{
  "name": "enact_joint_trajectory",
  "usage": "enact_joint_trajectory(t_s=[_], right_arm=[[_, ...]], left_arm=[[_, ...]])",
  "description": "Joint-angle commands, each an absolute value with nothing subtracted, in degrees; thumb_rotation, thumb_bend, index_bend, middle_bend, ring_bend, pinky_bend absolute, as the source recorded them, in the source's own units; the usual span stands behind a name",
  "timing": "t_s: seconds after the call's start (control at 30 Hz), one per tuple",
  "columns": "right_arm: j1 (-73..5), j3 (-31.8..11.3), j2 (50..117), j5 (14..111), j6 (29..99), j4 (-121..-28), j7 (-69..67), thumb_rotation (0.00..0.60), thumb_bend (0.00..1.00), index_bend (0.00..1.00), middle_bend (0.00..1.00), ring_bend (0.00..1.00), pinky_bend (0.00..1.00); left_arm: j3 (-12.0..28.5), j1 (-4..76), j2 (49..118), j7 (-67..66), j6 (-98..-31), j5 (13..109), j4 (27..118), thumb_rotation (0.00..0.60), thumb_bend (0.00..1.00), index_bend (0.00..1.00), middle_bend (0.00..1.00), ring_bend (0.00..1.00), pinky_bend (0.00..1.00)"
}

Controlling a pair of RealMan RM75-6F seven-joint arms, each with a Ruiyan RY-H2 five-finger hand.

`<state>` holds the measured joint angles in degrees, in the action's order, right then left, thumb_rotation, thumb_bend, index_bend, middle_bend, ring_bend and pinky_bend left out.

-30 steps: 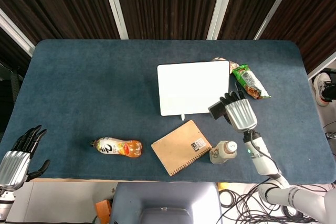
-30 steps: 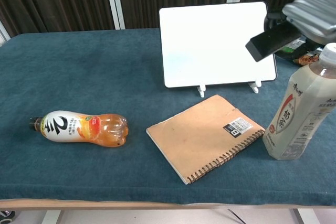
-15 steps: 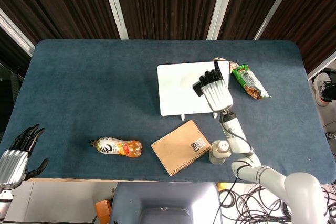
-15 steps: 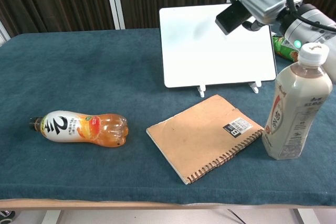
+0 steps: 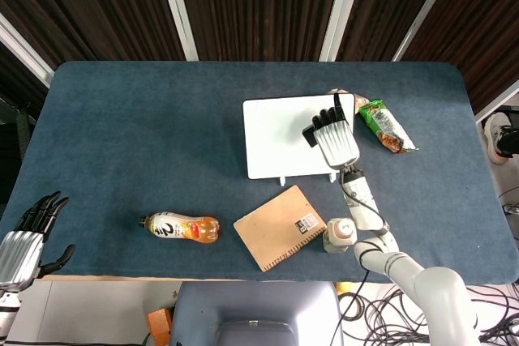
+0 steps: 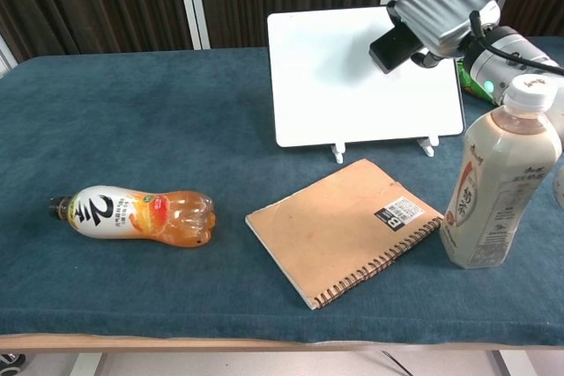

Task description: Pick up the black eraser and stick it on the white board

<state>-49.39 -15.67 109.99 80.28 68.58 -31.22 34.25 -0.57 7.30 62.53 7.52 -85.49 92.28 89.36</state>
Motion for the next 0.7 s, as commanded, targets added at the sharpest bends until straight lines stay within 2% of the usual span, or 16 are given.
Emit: enact_joint_trajectory(t_s=[0.03, 0.7], right_arm=[[-49.75, -15.36, 111.16, 79.95, 67.98, -28.82, 32.25, 0.600, 0.27, 0.83, 0.52, 0.38, 0.11], [-51.46, -15.10, 115.26, 78.18, 64.75, -19.04, 26.46, 0.600, 0.27, 0.70, 0.52, 0.37, 0.11]], left_arm=[[-0.60, 7.29, 62.59, 7.35, -85.46, 92.32, 89.42, 0.600, 0.32, 0.00, 0.00, 0.00, 0.15], [-0.88, 7.86, 62.54, 6.86, -83.86, 92.09, 89.90, 0.600, 0.32, 0.00, 0.00, 0.00, 0.15]])
